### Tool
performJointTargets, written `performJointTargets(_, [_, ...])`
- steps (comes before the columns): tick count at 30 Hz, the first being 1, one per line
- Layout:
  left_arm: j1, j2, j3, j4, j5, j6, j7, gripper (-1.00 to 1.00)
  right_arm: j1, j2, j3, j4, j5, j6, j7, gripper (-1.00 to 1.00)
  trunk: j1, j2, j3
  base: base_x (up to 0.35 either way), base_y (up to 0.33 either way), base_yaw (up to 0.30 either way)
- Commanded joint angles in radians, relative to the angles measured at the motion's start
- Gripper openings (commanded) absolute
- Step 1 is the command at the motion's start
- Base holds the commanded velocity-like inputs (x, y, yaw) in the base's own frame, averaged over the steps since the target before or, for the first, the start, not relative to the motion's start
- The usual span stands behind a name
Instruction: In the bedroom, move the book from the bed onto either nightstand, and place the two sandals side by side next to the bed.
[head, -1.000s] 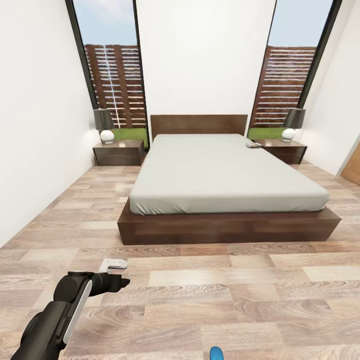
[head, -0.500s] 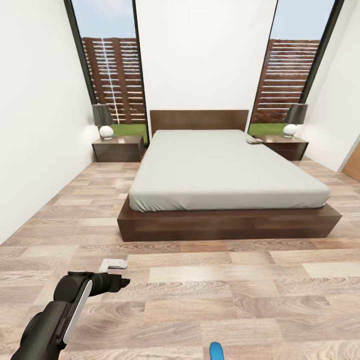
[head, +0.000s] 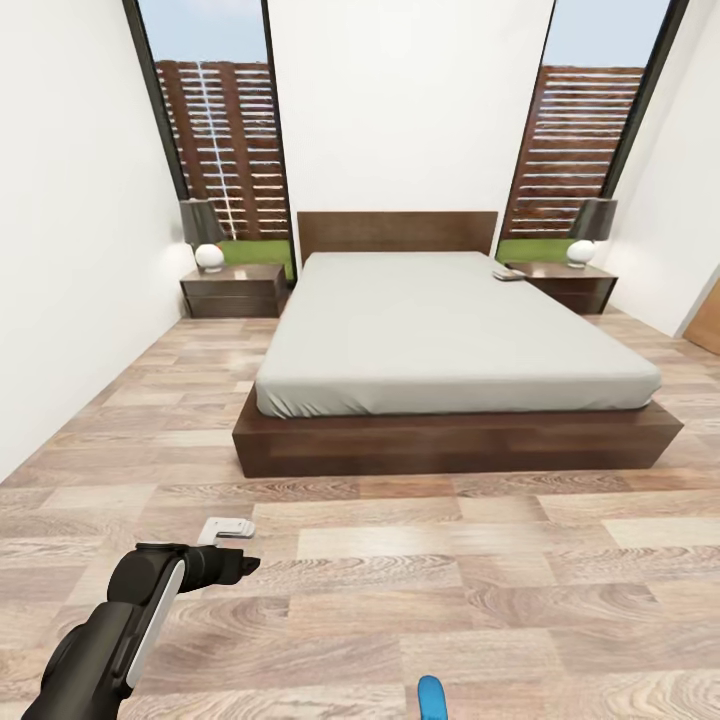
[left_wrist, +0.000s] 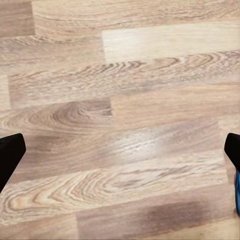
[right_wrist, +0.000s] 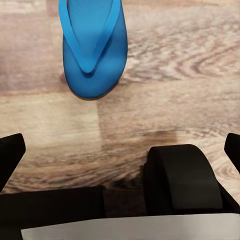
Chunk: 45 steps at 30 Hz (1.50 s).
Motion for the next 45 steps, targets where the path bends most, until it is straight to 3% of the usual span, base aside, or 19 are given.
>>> performJointTargets(1, [-0.001,0.001,-0.001,-0.001,-0.001,0.004,-0.002,1.0,0.0,0.001,-0.005,-0.002,0.002,0.005,-0.002,1.0,0.0,0.0,-0.001,0.0,0.0,-0.02])
performJointTargets(10, [-0.001,0.001,-0.001,-0.001,-0.001,0.005,-0.002,1.0,0.0,0.001,-0.005,0.002,0.002,-0.031,-0.002,1.0,0.0,0.0,-0.003,0.0,0.0,-0.008])
performJointTargets(34, [-0.001,0.001,-0.001,-0.001,-0.001,0.004,-0.002,1.0,-0.001,0.003,0.001,-0.007,0.003,-0.047,-0.002,1.0,0.092,-0.168,-0.079,0.0,0.0,0.0])
performJointTargets(45, [-0.001,0.001,-0.001,-0.001,-0.001,0.004,-0.003,1.0,-0.008,0.01,0.008,-0.151,0.003,-0.005,-0.004,1.0,0.134,-0.245,-0.114,0.0,0.0,0.0])
